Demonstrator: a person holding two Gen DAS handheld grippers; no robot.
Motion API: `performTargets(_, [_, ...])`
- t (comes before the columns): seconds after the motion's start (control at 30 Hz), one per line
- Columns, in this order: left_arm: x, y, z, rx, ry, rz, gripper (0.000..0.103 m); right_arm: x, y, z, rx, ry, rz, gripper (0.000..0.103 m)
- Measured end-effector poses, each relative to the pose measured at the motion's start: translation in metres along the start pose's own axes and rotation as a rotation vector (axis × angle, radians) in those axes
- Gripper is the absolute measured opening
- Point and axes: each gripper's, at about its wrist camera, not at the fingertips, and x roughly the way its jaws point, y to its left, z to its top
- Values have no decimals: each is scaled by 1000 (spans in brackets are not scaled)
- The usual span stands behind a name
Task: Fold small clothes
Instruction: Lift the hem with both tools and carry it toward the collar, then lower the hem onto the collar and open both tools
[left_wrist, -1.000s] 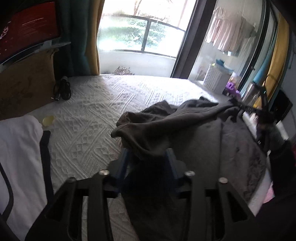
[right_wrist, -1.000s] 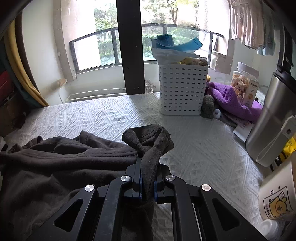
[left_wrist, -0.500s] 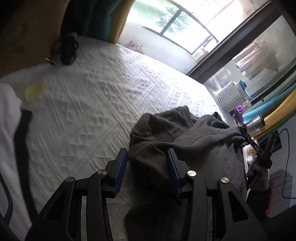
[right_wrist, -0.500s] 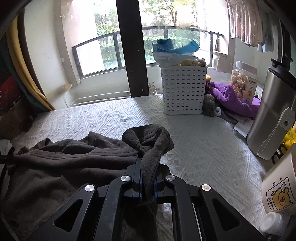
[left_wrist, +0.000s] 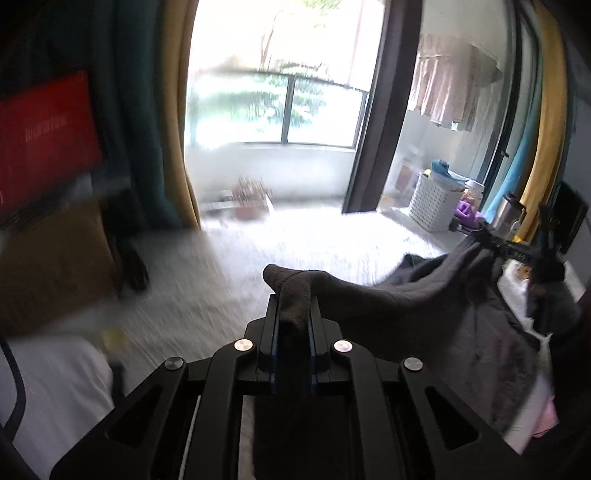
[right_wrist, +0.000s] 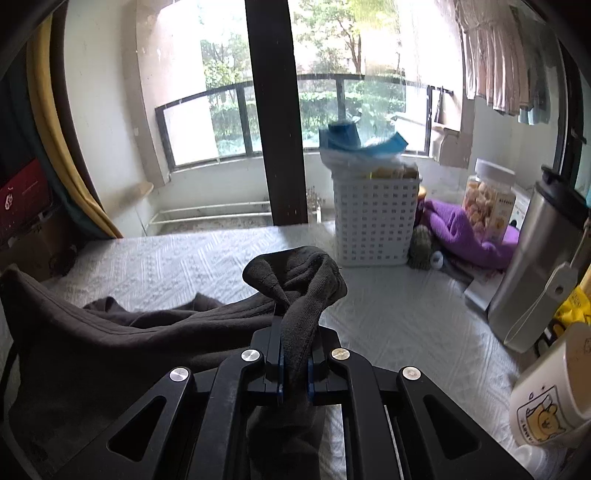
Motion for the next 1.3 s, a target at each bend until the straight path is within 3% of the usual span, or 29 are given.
performTargets(0.23, [23,16,19,36,-60,59,10,10,-7,19,12,-12,21,8])
performTargets(0.3, [40,29,17,4,-51,73,10,23,-12,22,32,0,21,8])
performTargets(0.47, [87,56,-4,-62,66,83,13,67,-23,17,75,107,6,8])
performTargets(0.57, [105,61,-16,-72,125,110,14,93,-20,8,39,209,-19,9])
performTargets(0.63, [111,64,-21,-79,146,125,14,101,-17,4,14,245,-40,19])
performTargets(0.67, [112,66,-22,-78,148,140,14,101,-16,4,0,240,-59,33])
performTargets(0.7, [111,67,-23,-82,149,152,14,100,-16,4,-18,232,-82,55])
performTargets(0.77, [109,73,-24,-106,140,160,18,95,-20,5,-41,213,-137,75])
performTargets(1.0, [93,87,-17,-176,95,278,20,60,-28,5,-74,190,-188,75])
performTargets(1.13, [63,74,-14,-169,51,227,20,38,-28,0,-102,172,-224,75])
performTargets(1.3, [41,41,-20,-118,62,140,24,33,-35,-9,-64,185,-239,75])
